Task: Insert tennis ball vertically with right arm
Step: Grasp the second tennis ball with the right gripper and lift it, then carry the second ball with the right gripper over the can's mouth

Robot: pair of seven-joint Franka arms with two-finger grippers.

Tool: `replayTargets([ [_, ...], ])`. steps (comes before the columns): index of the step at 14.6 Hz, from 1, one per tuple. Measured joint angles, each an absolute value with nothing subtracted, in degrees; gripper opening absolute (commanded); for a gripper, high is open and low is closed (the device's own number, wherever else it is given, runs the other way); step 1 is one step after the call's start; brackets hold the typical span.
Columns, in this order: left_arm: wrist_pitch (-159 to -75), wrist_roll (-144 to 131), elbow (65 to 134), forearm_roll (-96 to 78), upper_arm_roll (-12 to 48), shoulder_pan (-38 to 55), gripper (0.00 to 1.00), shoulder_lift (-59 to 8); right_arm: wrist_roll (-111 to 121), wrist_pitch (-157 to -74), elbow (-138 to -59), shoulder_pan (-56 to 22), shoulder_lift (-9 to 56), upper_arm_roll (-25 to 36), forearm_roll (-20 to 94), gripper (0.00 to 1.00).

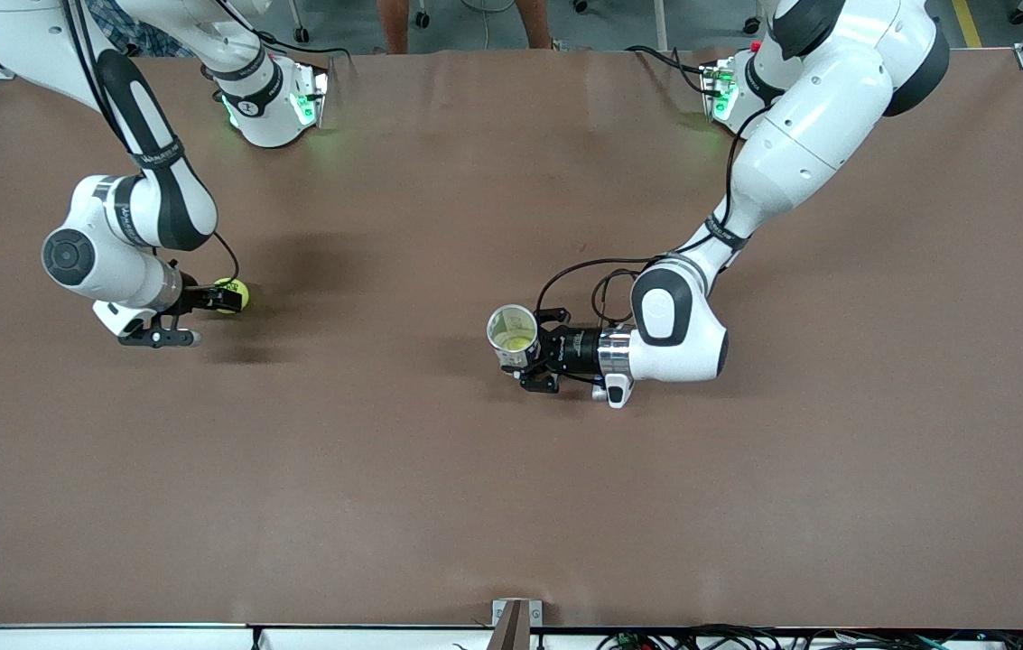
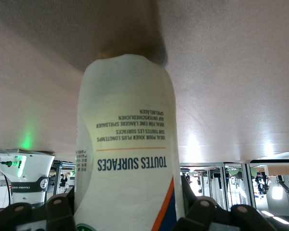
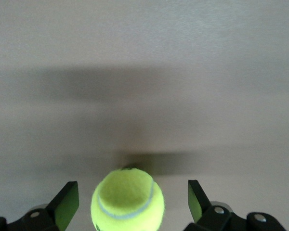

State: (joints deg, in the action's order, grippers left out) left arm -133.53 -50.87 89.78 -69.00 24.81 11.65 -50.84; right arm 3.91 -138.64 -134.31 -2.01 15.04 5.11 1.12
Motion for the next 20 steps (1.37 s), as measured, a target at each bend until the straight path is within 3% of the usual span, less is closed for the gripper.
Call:
replayTargets([
  [6,-133.53,-50.91,89.74,-69.0,24.64,11.59,0.75,-50.84,3.9,-139.57,-135.51,-2.25,17.45,5.03,1.12,0.99],
  [8,-133.53,-50.91,89.74,-69.0,24.63,11.59,0.75,-50.84,3.9,-139.6,-136.41,-2.25,17.45,5.02,1.12,0.87],
  [13,-133.53,-50.92,89.49,-69.0,24.63,11.56,0.75,-50.84,3.9,-139.83,-137.92,-2.54,17.43,4.95,1.12,0.38],
  [17,-133.53,-50.92,89.39,-69.0,24.63,11.55,0.75,-50.84,3.77,-138.11,-137.65,-4.38,15.69,4.78,1.13,0.33],
  [20,-133.53,-50.92,89.39,-69.0,24.63,11.55,0.75,-50.84,-0.51,-129.52,-134.87,-8.1,10.03,4.65,1.16,0.33],
])
